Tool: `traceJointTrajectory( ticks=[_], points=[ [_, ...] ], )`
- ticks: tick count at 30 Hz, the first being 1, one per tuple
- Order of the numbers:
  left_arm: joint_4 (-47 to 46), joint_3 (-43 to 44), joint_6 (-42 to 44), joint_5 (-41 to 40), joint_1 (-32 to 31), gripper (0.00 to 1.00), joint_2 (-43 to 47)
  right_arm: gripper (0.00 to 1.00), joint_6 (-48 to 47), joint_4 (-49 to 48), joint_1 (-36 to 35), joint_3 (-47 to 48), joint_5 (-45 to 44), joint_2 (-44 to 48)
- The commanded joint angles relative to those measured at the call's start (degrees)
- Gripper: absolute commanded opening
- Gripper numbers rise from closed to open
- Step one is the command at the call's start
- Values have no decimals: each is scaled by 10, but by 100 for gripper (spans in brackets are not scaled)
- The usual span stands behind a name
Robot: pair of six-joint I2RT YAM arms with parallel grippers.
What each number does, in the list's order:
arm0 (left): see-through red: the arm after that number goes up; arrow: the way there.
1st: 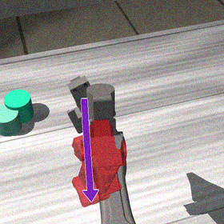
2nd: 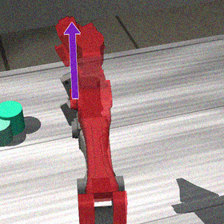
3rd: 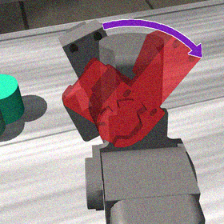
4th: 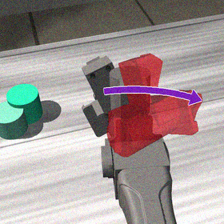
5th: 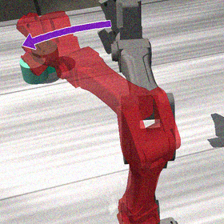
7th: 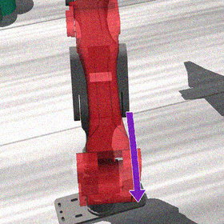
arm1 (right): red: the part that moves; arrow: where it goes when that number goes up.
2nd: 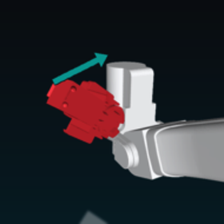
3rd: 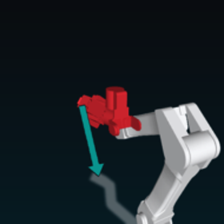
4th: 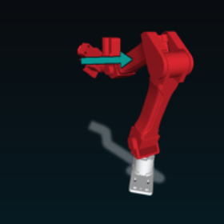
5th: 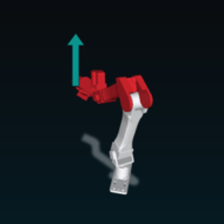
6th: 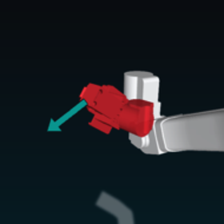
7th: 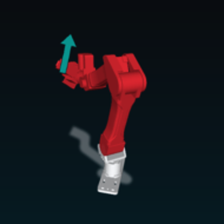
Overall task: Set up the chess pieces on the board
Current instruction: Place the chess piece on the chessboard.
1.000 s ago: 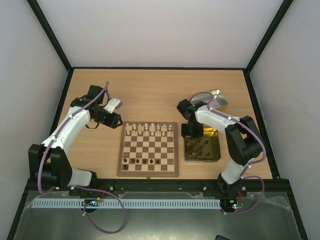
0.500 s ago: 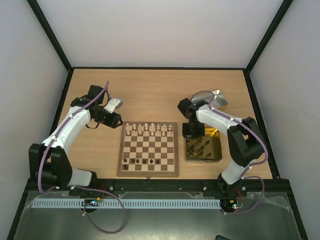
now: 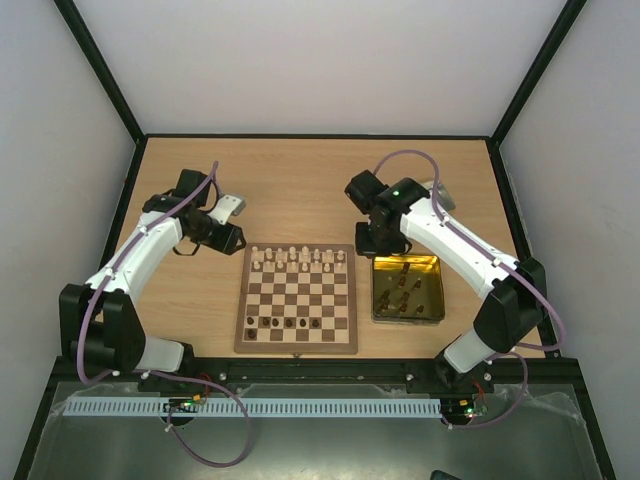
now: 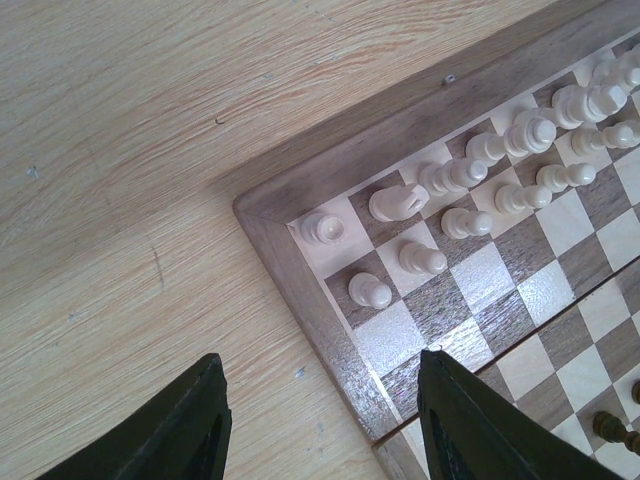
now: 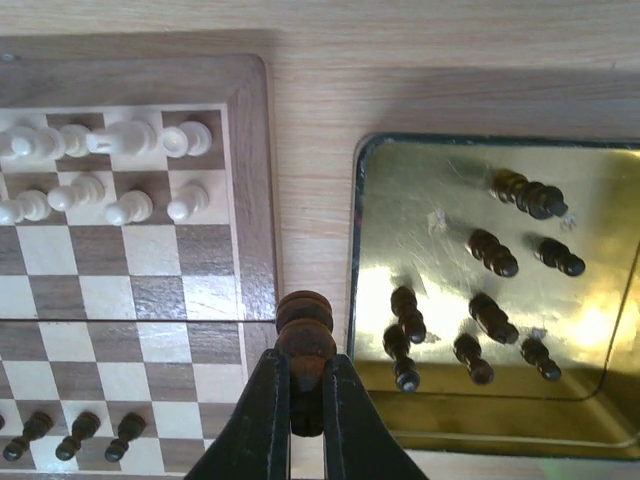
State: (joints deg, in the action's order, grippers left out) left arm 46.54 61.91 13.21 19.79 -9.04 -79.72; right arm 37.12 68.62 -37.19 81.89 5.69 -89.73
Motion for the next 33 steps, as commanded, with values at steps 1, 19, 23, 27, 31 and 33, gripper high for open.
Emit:
traceJointTrajectory(
  ticks=[1, 19, 23, 27, 31, 33],
  points=[
    [1, 7, -7, -1, 1, 52, -2, 2, 33, 52, -14, 10, -10, 18],
    [-12, 18, -41, -62, 21, 54, -19, 2, 173, 52, -368, 247, 5, -184],
    [-18, 19, -52, -61, 42, 55, -28, 2, 184, 51, -399, 278, 3, -219],
    [-22, 26, -60, -47, 66, 56, -37, 2, 197, 51, -415, 292, -9, -245],
    [-23, 28, -64, -27, 83, 56, -40, 2, 212, 34, -417, 277, -23, -258],
    [-23, 28, -65, -22, 87, 56, -40, 2, 219, 15, -417, 258, -23, -262]
  ],
)
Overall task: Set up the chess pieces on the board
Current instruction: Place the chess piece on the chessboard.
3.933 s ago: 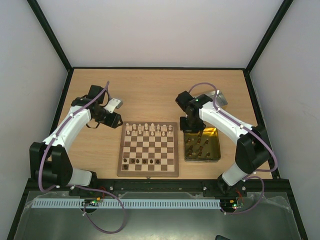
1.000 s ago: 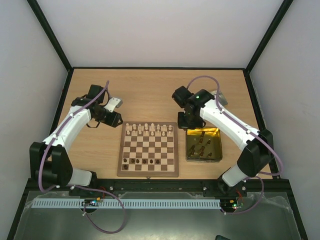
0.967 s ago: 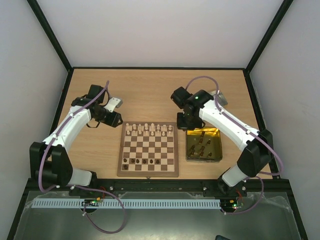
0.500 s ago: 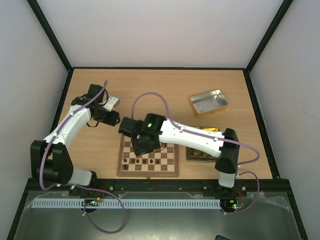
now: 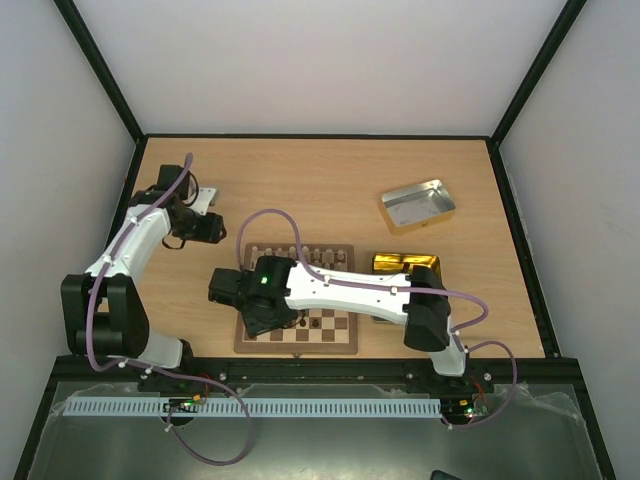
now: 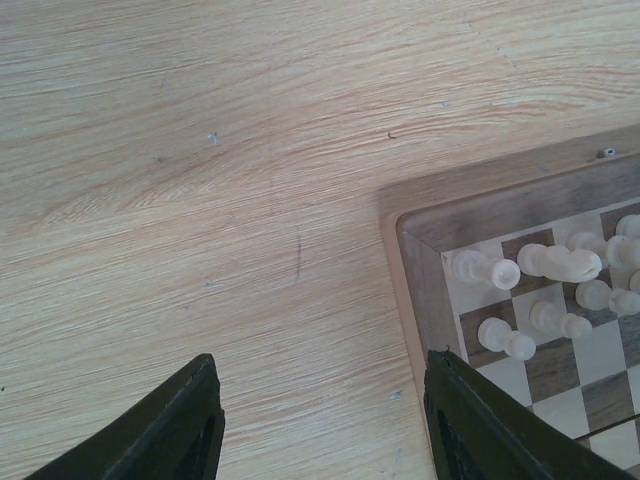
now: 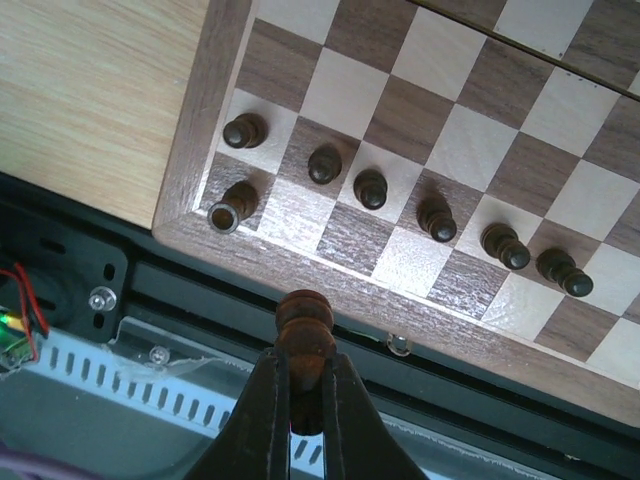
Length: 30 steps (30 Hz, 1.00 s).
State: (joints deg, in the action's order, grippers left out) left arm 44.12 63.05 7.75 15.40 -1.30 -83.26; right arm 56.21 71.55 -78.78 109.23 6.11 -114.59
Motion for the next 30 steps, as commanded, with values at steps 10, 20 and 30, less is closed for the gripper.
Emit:
traceJointTrajectory(
  ticks=[10, 20, 30],
  points=[
    [1, 12, -11, 37, 16, 56, 0, 2, 35, -98, 14, -81, -1, -23],
    [1, 9, -11, 44, 23, 56, 1, 2, 3, -80, 20, -34, 19, -63],
    [3, 9, -8, 53, 28, 56, -3, 2, -8, -66, 22, -18, 32, -78]
  ],
)
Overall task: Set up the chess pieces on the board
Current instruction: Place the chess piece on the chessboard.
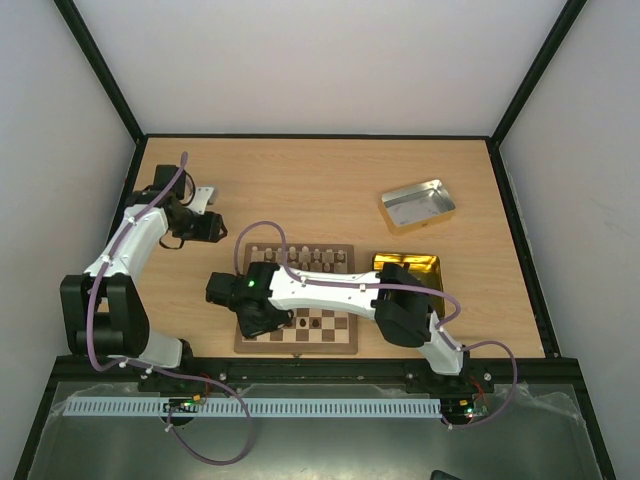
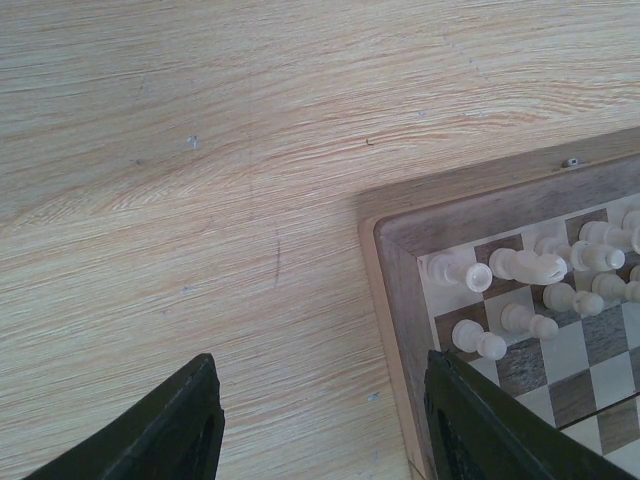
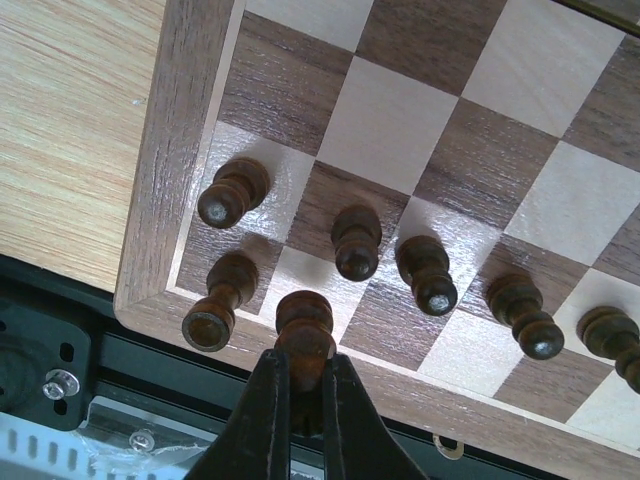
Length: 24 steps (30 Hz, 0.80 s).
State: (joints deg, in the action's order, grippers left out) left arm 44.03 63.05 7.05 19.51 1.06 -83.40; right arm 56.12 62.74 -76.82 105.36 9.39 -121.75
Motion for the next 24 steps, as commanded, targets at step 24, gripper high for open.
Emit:
traceJointTrajectory(
  ticks=[24],
  points=[
    [4, 4, 0, 14, 6, 56, 1, 2, -16, 37, 4, 25, 18, -26]
  ],
)
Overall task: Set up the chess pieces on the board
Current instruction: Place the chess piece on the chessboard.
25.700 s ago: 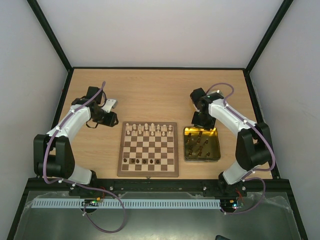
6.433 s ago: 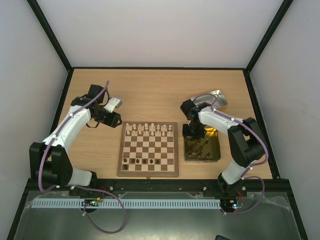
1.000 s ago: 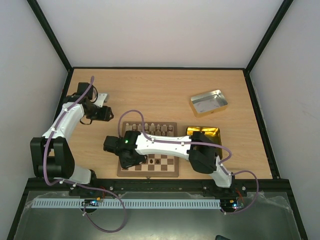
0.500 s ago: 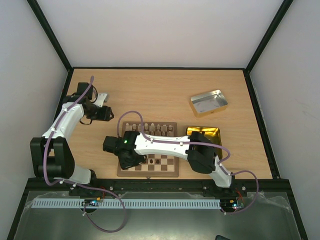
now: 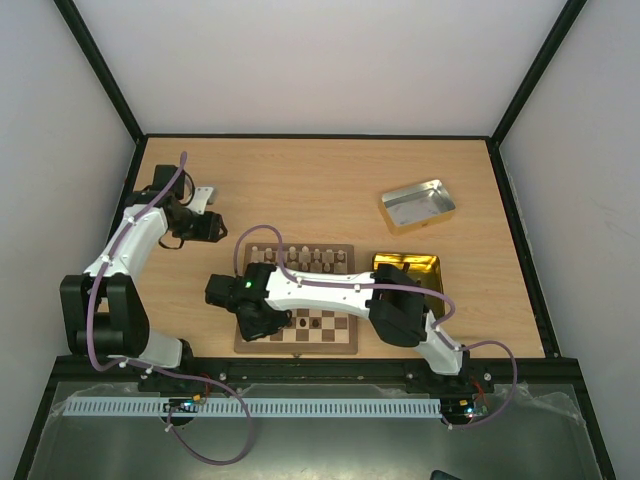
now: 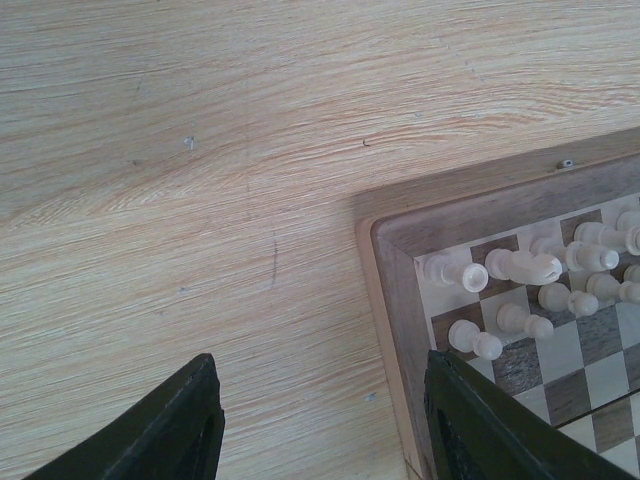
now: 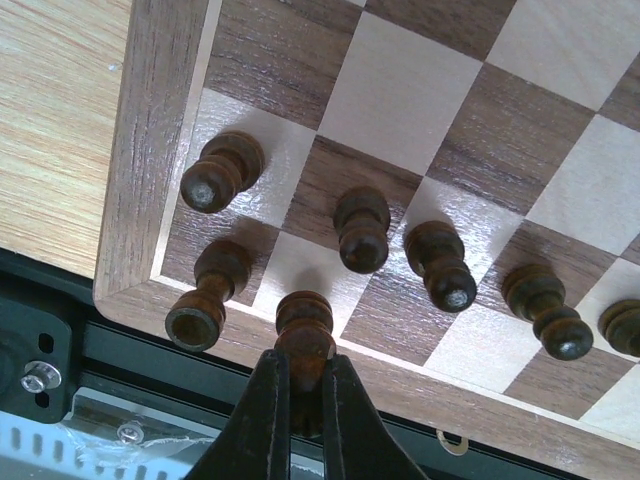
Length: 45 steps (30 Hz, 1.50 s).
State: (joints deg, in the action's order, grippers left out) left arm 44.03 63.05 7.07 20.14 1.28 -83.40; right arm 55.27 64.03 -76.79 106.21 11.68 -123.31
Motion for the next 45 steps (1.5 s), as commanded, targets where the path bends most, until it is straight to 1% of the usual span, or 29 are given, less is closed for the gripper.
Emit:
traceJointTrajectory(
  ticks=[1, 15, 24, 28, 45],
  points=[
    [4, 4, 1, 7, 4, 56, 1, 2, -7, 23, 4, 16, -5, -10],
    [2, 2, 2, 10, 4, 56, -1, 2, -8, 27, 8, 20, 0, -16],
    [2, -1, 3, 11, 4, 56, 3, 10, -9, 24, 9, 18, 6, -18],
    [2, -2, 3, 11, 4, 56, 6, 11, -9, 22, 9, 18, 7, -18],
    [2, -9, 6, 10, 5, 56, 12, 13, -10, 18, 6, 23, 14, -19]
  ],
)
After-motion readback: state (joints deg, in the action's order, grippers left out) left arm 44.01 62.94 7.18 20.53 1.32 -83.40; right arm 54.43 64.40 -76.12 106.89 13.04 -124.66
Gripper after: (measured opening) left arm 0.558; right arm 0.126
